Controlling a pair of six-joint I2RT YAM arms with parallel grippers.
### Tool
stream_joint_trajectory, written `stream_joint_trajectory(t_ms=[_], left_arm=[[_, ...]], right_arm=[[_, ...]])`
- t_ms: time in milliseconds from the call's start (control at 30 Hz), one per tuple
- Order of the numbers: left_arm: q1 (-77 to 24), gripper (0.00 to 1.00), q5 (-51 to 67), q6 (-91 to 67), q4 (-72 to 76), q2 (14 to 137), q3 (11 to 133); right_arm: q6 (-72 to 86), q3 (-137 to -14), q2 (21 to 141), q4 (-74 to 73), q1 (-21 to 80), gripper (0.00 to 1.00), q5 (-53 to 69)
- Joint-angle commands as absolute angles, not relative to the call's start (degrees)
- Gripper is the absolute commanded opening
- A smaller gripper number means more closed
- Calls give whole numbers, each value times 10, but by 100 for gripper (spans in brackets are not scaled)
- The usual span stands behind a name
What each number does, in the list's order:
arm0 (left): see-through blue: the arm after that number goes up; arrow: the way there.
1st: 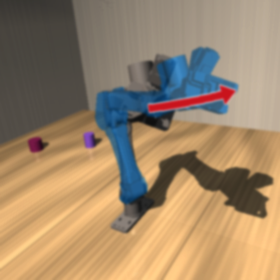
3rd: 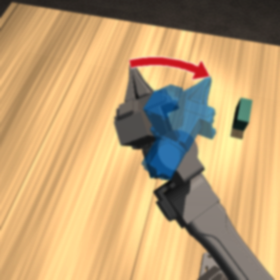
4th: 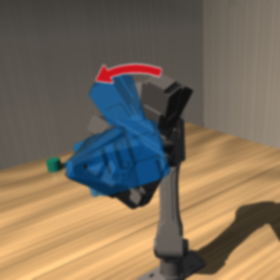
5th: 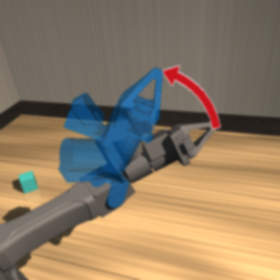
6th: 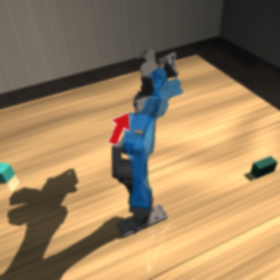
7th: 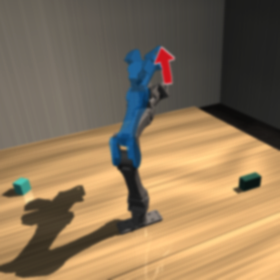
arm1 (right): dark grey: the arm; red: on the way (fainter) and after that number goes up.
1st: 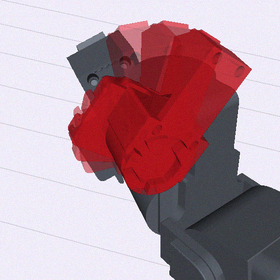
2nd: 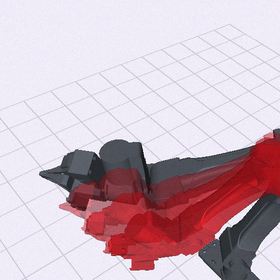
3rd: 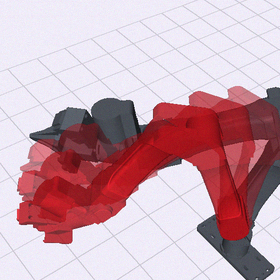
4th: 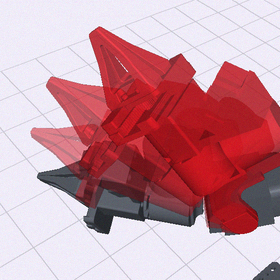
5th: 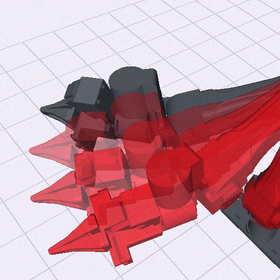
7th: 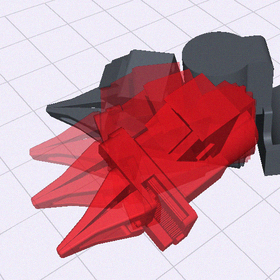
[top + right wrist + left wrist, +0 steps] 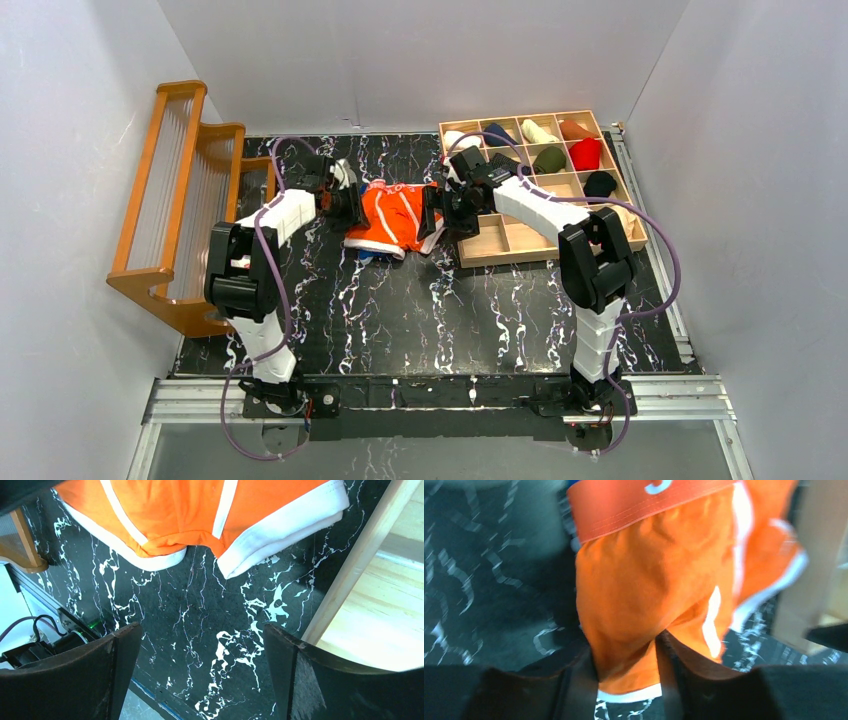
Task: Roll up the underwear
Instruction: Pick up the underwear.
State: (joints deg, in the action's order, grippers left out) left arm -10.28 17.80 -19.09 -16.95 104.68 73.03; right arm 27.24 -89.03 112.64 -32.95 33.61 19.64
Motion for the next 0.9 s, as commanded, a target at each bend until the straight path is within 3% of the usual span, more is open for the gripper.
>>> stream_joint_trajectory(t_ms=[0,233,567,867], left_arm=[[-89,45,80,-196,-206,1018,697],[-83,56,62,-191,-211,1011,741],[-74,48,122,-182,-230,1062,794],[-71,60,63,-177,-240,1057,781]], right_arm=[[277,-890,1089,-326,335,99,200],[273,-896,1091,-332,335,99,206],[273,-896,1094,-338,335,99,216],[272,-889,1090,-340,335,99,220]])
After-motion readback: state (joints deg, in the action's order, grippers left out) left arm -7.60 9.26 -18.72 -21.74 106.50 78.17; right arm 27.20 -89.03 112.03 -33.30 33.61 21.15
